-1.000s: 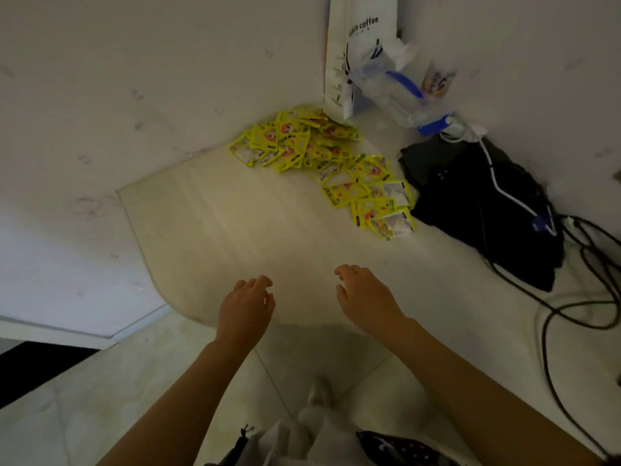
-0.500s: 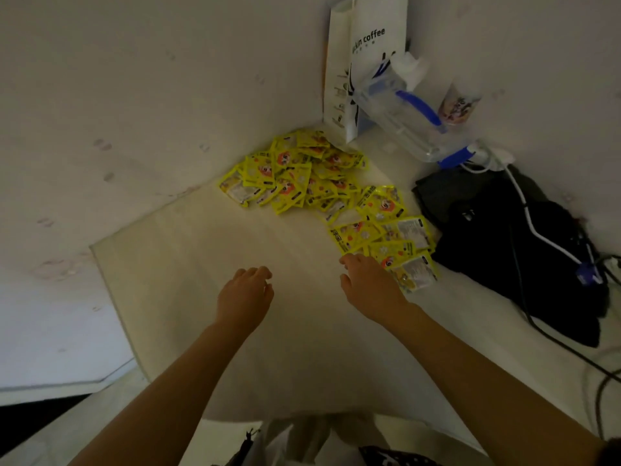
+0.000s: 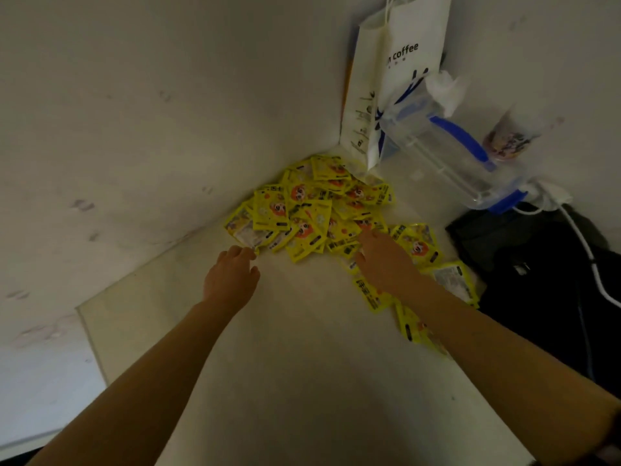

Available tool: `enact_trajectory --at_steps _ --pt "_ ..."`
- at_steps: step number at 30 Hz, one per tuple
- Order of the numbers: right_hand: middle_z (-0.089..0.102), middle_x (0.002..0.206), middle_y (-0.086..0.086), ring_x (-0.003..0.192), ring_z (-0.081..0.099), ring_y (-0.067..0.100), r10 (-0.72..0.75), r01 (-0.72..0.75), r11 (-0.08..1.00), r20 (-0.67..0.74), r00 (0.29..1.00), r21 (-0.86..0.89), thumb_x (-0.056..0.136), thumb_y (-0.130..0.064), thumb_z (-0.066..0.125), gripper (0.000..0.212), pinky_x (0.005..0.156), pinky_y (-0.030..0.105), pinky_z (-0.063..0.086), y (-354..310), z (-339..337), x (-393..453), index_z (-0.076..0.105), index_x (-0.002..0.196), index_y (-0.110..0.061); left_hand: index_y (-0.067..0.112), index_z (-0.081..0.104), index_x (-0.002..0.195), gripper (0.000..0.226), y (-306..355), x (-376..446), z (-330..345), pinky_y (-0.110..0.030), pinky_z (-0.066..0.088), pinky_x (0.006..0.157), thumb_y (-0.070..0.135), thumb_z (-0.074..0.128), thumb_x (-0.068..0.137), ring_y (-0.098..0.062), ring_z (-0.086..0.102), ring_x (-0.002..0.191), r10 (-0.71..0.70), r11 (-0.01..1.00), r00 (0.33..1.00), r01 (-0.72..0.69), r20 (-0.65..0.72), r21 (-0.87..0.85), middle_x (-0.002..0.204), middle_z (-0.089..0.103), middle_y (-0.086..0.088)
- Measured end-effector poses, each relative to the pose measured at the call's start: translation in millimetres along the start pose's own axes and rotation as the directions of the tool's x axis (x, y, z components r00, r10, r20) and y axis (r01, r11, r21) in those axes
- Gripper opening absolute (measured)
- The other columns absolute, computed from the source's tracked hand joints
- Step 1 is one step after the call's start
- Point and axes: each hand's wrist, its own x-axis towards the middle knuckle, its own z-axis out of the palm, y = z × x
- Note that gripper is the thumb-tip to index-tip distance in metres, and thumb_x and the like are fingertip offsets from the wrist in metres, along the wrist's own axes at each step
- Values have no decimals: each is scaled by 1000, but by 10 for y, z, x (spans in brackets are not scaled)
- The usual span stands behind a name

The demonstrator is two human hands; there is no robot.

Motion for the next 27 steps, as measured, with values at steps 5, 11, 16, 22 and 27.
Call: enact_trajectory --at_steps 5,11,16,22,27 --pt "43 136 16 121 46 34 -14 15 1000 41 999 -23 98 -27 44 43 95 42 44 -19 -86 588 41 133 -4 13 56 121 31 65 361 32 -42 46 89 23 53 92 -31 45 121 -38 999 999 37 -28 -26 131 50 -9" --pt "33 146 22 137 30 39 -21 34 985 80 997 -166 97 -39 43 61 112 46 30 39 10 1085 28 143 -2 11 50 129 40 149 706 132 -44 42 96 15 55 90 -32 36 132 -58 996 996 53 -63 -75 141 41 -11" --pt "25 149 19 138 21 48 -45 66 977 106 993 -201 88 -58 39 74 108 63 27 84 325 1333 19 147 -17 30 26 147 56 82 886 301 -48 30 113 30 48 96 -32 14 146 -25 999 1000 25 13 -32 157 17 -9" --pt "7 157 20 141 5 52 -15 37 985 127 992 -169 91 -57 39 78 109 67 23 24 379 1148 9 151 -16 45 -2 149 57 -141 752 546 -50 23 116 47 22 97 -38 4 147 55 974 994 -75 100 213 160 8 -9" --pt "-2 160 15 143 -6 49 -26 41 995 148 989 -96 93 -56 40 75 110 68 21 -45 441 728 9 152 -21 38 0 151 68 -114 287 570 -45 23 117 25 40 97 -36 14 146 82 981 996 -84 18 177 158 22 -10"
